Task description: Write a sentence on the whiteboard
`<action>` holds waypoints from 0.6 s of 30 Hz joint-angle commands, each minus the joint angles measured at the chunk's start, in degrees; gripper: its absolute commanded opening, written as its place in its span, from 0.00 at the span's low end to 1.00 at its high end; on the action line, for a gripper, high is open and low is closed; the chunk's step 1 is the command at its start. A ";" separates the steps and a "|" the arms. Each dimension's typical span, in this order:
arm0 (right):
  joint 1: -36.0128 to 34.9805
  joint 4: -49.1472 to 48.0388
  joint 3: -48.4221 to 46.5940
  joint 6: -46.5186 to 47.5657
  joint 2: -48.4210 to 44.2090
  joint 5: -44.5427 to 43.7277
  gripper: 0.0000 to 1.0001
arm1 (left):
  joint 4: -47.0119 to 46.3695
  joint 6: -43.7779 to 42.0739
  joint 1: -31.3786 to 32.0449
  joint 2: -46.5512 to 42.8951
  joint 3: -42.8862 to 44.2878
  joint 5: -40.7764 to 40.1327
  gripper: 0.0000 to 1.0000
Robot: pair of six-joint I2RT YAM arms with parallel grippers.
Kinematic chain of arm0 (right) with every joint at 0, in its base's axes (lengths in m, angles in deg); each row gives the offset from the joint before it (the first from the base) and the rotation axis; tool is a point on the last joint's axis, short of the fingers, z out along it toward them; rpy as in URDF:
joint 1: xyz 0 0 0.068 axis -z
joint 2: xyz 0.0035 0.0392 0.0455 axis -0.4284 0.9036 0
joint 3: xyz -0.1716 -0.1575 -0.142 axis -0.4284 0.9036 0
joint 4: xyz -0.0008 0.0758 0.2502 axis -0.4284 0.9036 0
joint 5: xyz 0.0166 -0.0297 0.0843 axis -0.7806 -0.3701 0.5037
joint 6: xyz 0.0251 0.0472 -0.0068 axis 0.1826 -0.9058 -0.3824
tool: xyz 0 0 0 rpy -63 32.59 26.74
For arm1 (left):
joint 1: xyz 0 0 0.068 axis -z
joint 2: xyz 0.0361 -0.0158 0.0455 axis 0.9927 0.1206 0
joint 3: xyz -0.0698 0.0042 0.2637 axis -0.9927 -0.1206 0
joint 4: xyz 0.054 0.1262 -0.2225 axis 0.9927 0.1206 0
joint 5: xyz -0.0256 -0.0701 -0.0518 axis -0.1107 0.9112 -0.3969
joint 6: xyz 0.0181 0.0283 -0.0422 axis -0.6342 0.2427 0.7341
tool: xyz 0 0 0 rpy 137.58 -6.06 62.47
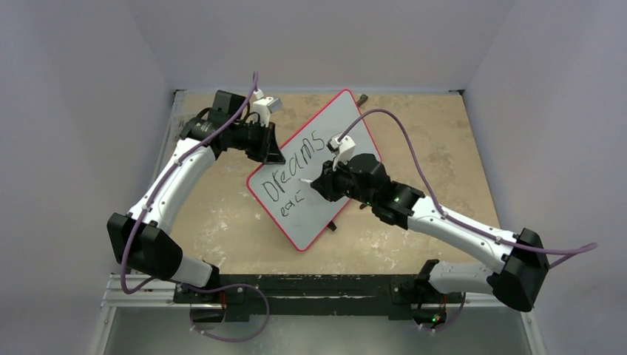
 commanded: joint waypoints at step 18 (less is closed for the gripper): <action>2.73 -1.88 0.93 -1.75 2.16 0.92 0.00 | 0.35 -5.16 0.38 0.31 -1.00 -9.63 0.00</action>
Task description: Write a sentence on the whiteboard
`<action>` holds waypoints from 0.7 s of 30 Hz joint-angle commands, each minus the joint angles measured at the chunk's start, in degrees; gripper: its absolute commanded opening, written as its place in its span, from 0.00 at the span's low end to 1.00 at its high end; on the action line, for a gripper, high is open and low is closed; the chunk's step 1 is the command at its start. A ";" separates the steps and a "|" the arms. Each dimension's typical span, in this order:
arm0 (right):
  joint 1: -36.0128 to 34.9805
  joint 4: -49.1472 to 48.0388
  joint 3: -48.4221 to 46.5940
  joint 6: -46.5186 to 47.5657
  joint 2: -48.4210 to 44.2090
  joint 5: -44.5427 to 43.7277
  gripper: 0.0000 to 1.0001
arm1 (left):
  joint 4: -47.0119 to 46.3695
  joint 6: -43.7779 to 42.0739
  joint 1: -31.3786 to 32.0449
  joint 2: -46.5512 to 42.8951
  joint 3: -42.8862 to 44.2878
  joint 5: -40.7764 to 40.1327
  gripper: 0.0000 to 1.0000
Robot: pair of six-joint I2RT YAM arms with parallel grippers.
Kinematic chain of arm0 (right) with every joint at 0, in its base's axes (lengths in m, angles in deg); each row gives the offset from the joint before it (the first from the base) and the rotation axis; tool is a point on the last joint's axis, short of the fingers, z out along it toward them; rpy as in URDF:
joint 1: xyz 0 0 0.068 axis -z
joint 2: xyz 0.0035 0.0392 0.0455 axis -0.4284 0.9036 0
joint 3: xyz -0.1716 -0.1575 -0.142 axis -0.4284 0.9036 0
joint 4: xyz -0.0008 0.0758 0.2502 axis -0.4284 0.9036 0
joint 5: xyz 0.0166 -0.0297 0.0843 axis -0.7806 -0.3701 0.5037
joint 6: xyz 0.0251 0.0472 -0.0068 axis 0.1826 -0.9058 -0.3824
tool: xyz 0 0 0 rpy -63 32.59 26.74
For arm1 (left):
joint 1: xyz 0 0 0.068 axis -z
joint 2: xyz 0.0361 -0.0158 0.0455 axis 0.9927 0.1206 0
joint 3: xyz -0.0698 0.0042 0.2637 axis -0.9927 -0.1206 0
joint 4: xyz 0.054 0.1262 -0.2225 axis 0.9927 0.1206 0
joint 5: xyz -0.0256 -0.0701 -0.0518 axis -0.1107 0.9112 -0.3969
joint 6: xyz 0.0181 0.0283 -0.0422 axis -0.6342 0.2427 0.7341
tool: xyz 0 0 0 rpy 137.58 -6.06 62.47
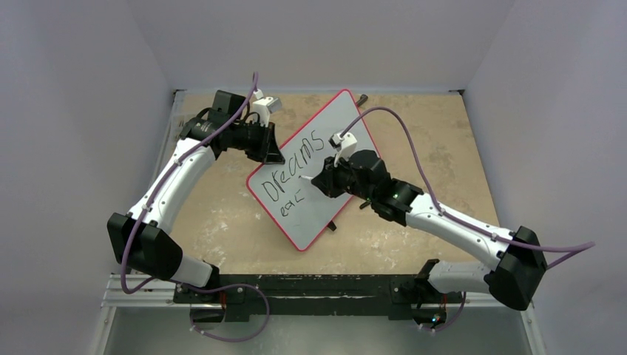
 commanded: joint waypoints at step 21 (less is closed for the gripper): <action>0.39 0.69 9.41 -1.95 -4.58 0.56 0.00 | 0.34 -5.14 0.42 -0.11 -0.95 -9.33 0.00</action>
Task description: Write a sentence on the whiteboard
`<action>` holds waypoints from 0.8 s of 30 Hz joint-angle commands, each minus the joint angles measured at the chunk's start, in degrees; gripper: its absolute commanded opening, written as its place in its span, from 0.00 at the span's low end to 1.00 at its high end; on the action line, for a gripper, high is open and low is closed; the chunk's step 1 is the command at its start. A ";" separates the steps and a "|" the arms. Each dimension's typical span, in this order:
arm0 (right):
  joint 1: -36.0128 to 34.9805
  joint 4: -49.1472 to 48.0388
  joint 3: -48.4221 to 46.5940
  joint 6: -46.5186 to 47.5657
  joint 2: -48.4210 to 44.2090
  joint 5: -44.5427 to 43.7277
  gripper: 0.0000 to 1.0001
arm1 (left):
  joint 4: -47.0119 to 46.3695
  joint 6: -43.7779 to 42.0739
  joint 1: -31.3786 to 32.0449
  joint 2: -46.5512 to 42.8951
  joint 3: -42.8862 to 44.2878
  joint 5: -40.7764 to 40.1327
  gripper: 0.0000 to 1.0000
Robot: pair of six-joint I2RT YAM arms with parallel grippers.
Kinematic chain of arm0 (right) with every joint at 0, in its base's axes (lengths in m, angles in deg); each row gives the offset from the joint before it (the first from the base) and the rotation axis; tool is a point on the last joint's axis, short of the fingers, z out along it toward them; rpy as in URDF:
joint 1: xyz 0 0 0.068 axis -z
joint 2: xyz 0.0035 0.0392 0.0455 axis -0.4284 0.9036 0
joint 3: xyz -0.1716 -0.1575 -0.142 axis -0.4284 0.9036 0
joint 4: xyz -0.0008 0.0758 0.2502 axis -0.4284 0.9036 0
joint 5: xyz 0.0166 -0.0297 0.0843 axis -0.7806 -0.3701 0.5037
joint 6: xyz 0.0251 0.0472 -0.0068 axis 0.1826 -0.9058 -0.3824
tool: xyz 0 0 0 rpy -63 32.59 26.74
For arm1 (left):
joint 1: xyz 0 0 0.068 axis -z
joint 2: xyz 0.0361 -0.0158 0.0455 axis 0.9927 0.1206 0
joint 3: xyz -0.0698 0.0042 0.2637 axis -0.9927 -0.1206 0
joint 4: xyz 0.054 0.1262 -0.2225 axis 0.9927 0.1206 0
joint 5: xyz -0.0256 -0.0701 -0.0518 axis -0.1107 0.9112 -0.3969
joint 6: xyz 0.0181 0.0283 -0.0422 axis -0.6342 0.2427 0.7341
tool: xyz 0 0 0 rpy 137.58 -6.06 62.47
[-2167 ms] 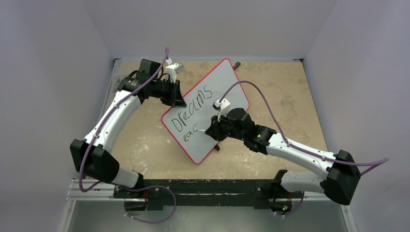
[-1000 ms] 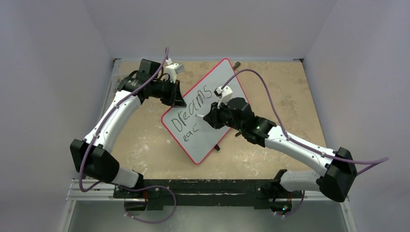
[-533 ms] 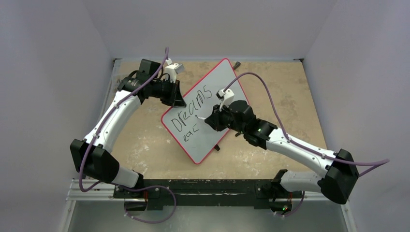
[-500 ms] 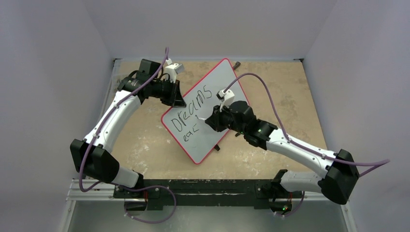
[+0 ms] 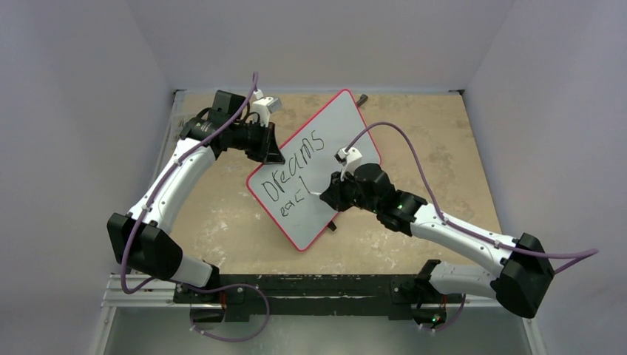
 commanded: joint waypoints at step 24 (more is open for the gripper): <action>0.52 0.94 -8.74 1.99 3.96 -1.75 0.00 | 0.46 -5.13 0.40 0.05 -0.96 -9.33 0.00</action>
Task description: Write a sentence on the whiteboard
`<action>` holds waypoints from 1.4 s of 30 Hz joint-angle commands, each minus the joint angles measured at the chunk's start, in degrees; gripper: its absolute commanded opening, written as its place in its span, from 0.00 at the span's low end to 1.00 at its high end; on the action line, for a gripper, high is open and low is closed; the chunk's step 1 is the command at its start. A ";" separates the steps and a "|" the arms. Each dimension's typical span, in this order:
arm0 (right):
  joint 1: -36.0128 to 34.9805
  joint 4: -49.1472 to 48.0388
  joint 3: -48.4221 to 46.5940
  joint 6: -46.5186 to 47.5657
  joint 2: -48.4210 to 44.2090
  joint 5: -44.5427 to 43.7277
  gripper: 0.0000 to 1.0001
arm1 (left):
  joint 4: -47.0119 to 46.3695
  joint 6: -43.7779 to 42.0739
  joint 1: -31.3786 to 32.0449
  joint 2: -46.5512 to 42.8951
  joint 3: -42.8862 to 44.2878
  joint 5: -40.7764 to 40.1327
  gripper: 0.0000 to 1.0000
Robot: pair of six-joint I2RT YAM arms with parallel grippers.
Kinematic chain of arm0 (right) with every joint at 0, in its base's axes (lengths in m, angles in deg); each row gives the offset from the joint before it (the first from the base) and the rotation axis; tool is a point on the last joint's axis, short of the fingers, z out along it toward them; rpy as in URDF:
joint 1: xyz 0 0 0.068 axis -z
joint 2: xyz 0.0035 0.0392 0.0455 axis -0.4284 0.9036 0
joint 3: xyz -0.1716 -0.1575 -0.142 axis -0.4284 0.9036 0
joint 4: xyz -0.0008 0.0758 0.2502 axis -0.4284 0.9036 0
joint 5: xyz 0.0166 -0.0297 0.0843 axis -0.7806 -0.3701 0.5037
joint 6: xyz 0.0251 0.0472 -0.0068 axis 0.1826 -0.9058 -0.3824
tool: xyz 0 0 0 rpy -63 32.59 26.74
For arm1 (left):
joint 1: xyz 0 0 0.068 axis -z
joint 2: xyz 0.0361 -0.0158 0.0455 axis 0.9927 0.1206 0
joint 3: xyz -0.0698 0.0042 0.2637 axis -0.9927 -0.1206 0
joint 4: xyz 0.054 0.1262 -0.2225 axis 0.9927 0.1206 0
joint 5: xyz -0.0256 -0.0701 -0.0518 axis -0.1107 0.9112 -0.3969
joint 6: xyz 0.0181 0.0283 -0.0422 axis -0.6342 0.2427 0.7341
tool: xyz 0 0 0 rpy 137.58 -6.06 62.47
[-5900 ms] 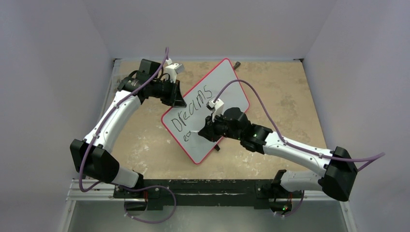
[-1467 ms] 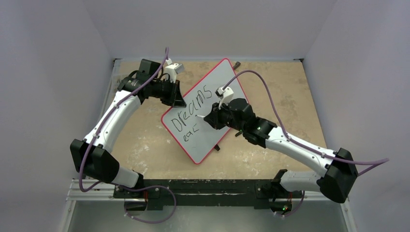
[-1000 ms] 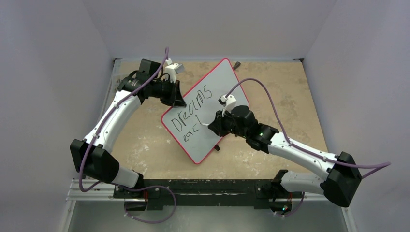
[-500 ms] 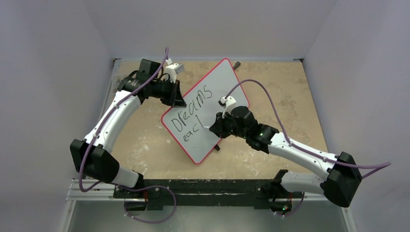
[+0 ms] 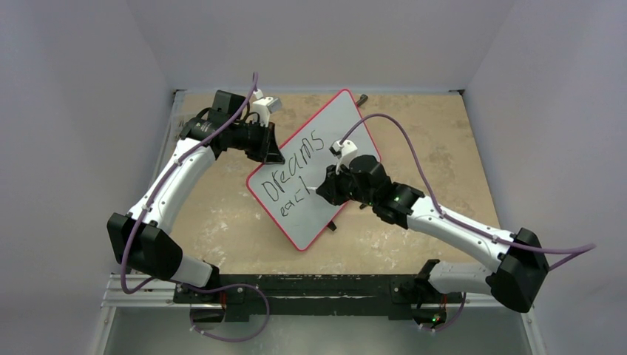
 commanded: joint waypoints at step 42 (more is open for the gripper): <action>3.18 1.33 1.95 0.34 -5.88 -1.97 0.00 | 0.26 -5.15 0.42 -0.82 -1.20 -9.32 0.00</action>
